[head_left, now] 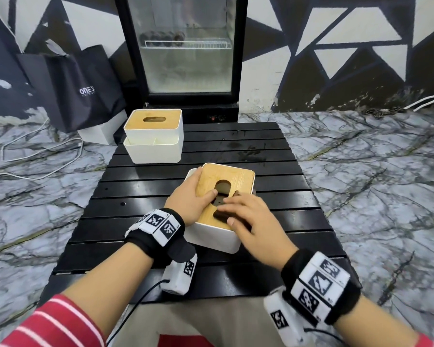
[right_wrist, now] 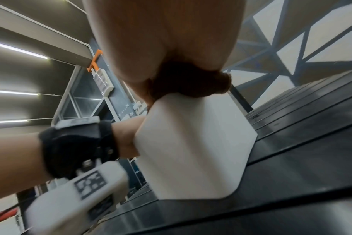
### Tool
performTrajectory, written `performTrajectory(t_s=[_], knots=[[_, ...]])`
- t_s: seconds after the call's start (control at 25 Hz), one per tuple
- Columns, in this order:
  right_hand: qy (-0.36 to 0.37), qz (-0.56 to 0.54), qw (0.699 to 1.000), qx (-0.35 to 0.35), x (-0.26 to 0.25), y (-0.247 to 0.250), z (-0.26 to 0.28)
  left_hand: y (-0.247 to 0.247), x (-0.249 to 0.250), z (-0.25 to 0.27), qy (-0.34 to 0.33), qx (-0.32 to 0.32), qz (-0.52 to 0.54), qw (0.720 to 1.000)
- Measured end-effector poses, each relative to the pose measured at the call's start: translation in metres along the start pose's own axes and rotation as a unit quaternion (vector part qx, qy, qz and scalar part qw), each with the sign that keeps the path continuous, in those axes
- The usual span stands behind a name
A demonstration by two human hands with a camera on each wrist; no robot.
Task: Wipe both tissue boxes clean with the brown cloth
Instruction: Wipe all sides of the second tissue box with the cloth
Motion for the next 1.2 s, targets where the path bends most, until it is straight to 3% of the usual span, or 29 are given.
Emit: performTrajectory(t_s=[0.24,0.56,0.8,1.04,1.2], knots=[[0.009,-0.005,0.999,-0.041,0.007,0.003,-0.002,-0.004,0.0,0.002,-0.001,-0.009,0.009,1.0],[-0.055,0.024,0.998,-0.019,0.041,0.022,-0.061,-0.003,-0.003,-0.001,0.006,-0.009,0.012,1.0],[-0.056,0.019,0.998,-0.009,0.047,0.02,-0.063,-0.005,-0.009,-0.001,0.015,-0.008,0.006,1.0],[-0.065,0.023,0.998,-0.009,0.041,0.027,-0.047,0.02,-0.002,-0.021,-0.067,-0.003,-0.189,0.98],[-0.04,0.022,0.999,-0.01,0.025,0.022,-0.02,0.03,-0.005,-0.03,-0.066,0.031,-0.223,0.972]])
Point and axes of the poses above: each hand's wrist, its own z-axis away from the middle knuckle, its own y-axis out of the back of the hand, x = y × z, the point moved 6 cm from there along -z, towards the middle knuckle, and after that the axes turned 2 degrees about -y, right-handed, at the moved point
